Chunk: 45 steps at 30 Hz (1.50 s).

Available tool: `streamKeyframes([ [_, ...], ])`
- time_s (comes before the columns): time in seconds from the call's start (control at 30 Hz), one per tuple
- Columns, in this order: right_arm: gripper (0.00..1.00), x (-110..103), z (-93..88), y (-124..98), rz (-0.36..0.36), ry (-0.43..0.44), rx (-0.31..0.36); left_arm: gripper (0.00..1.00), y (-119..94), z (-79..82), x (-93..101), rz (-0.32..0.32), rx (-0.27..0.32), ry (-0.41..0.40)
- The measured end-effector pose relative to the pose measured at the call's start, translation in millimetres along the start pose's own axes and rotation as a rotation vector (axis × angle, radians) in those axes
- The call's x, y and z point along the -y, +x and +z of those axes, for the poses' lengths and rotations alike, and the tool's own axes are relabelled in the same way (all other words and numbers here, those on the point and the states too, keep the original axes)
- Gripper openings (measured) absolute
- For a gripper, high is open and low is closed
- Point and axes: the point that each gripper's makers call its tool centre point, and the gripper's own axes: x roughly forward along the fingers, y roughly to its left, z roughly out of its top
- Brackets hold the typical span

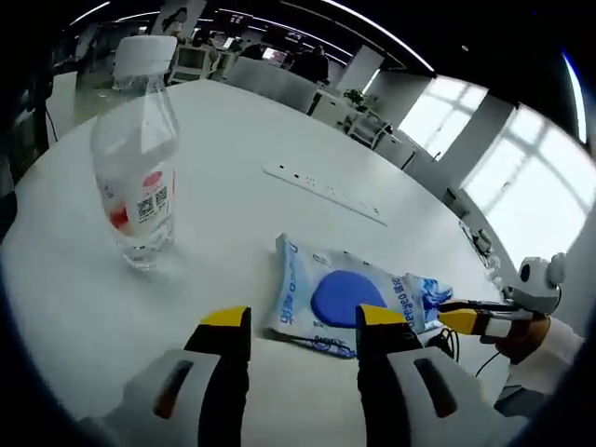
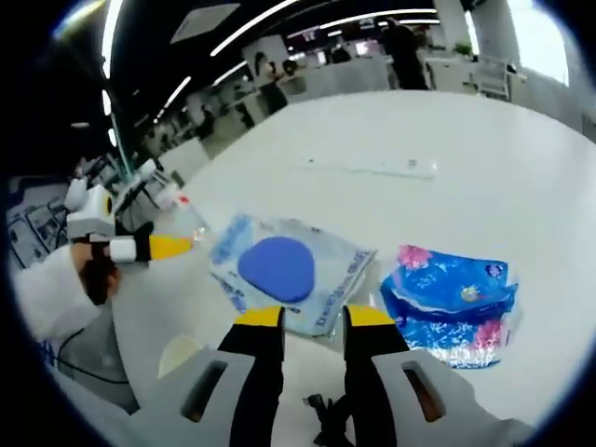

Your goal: Arrange the tabletop items into an orderly group along one side of the table until the central work area is clear of visible clutter.

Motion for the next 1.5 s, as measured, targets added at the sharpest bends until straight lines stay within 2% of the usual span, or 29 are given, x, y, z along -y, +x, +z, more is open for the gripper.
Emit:
streamKeyframes([
  [0.17,0.32,-6.4,-6.4,-19.8,0.020,0.006,0.016,0.60,-21.2,-8.5,4.7,-0.014,-0.009,0.018],
  [0.33,0.39,-7.0,-16.1,-43.5,0.028,0.004,0.037,0.64,-41.9,-15.8,11.6,-0.023,-0.010,0.049],
  [0.43,0.39,-4.4,-21.9,-58.8,0.029,0.018,0.050,0.67,-49.9,-20.3,10.8,-0.021,-0.014,0.071],
  [0.57,0.41,1.4,-30.7,-75.6,0.024,0.045,0.065,0.74,-61.8,-25.2,20.0,-0.038,-0.006,0.069],
  [0.77,0.41,13.9,-57.3,-103.5,-0.016,0.051,0.050,0.73,-68.1,-33.2,21.9,-0.048,-0.018,0.078],
  [0.9,0.40,19.8,-73.6,-118.6,-0.041,0.094,0.049,0.72,-69.7,-40.6,25.1,-0.050,-0.029,0.079],
  [1.1,0.39,25.4,-87.7,-125.1,-0.069,0.126,0.038,0.71,-66.5,-43.5,37.8,-0.075,-0.041,0.084],
  [1.4,0.36,23.7,-82.9,-126.5,-0.056,0.157,0.050,0.69,-60.6,-31.9,61.8,-0.128,-0.046,0.129],
  [1.5,0.36,27.6,-82.2,-127.4,-0.058,0.180,0.054,0.67,-59.3,-31.7,70.1,-0.148,-0.061,0.168],
])
